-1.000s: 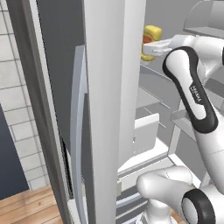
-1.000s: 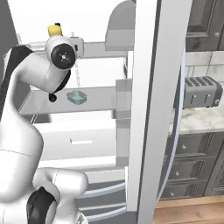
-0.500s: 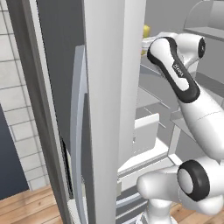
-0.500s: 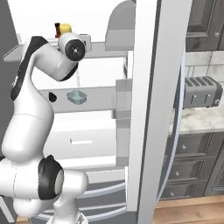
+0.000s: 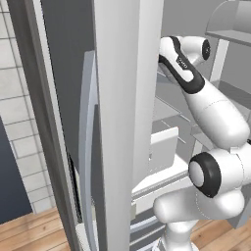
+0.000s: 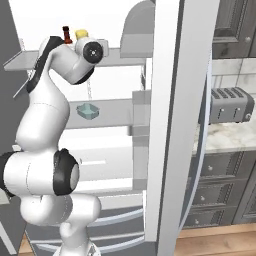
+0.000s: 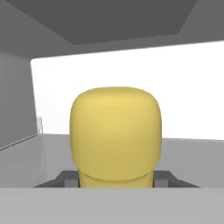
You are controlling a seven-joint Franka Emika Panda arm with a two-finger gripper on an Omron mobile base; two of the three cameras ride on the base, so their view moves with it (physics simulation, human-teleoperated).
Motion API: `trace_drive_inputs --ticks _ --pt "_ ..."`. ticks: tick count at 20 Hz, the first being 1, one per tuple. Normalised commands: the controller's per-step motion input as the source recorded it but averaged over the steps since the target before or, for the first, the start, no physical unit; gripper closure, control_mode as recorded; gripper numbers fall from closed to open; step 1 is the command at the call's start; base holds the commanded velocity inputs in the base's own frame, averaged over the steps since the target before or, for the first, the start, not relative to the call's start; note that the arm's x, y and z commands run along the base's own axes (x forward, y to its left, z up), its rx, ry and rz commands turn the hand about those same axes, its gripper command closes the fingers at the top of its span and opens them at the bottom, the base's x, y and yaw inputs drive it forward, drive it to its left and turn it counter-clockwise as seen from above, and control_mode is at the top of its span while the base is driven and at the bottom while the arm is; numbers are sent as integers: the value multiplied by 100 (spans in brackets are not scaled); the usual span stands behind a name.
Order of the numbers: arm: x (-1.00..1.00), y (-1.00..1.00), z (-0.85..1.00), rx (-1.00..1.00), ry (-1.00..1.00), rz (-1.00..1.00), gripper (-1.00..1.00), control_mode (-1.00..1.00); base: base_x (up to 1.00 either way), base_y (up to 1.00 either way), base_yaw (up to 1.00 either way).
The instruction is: Place the condiment bottle and mustard from the counter to the top shelf of the fridge. If the existing items in the fridge are on the top shelf, move them to other shelves.
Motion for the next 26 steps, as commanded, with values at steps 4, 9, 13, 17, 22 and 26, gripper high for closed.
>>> trace_drive_inputs --ticks 4,9,13,17,22,26 --pt "58 0 -6 -2 9 0 100 -100 0 0 0" --pt "56 0 -2 0 1 0 100 -100 0 0 0" --pt "56 1 -21 0 0 0 100 -100 0 0 0" --pt "44 0 -29 0 0 0 100 -100 0 0 0" --pt "44 2 -7 0 0 0 100 -100 0 0 0" --pt "11 2 -1 0 0 0 -100 -100 0 0 0"
